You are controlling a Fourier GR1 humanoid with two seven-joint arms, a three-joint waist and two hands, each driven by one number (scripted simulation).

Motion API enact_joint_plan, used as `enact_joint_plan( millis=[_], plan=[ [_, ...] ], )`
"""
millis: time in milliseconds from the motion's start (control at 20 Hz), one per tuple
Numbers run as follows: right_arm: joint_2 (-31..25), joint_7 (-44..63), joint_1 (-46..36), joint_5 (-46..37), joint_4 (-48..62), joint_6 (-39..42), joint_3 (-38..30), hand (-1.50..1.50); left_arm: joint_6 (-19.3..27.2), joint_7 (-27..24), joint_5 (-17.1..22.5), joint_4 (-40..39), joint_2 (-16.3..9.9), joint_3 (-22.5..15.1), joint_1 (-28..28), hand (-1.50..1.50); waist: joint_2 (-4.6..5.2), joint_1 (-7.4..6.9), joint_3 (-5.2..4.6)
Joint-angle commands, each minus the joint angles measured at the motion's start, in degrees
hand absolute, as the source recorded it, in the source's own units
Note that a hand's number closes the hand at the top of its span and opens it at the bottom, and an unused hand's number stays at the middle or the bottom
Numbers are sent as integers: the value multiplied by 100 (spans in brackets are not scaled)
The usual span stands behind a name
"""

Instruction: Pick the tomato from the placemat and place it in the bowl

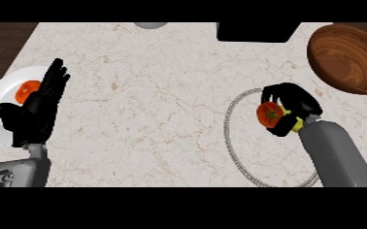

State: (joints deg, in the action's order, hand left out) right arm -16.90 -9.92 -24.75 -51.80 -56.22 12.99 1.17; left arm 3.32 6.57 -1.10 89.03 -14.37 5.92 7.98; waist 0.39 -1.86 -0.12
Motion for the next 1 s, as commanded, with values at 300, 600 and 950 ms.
enact_joint_plan(
  millis=[300, 600, 950],
  plan=[
    [303, 2432, -1436, -920, 258, -604, -124, 150, -133, 325, 141, 232, -188, 215, -49, 0, -54, 129, 11],
    [88, 3183, -1831, -1074, -1145, -1094, -405, 150, 144, 248, -70, 86, 17, 125, 9, 0, -111, 299, 7],
    [-334, 3665, -1876, -801, -2116, -729, -980, 150, -134, 310, 104, 17, -152, 287, 57, 0, -58, 220, 11]
  ],
)
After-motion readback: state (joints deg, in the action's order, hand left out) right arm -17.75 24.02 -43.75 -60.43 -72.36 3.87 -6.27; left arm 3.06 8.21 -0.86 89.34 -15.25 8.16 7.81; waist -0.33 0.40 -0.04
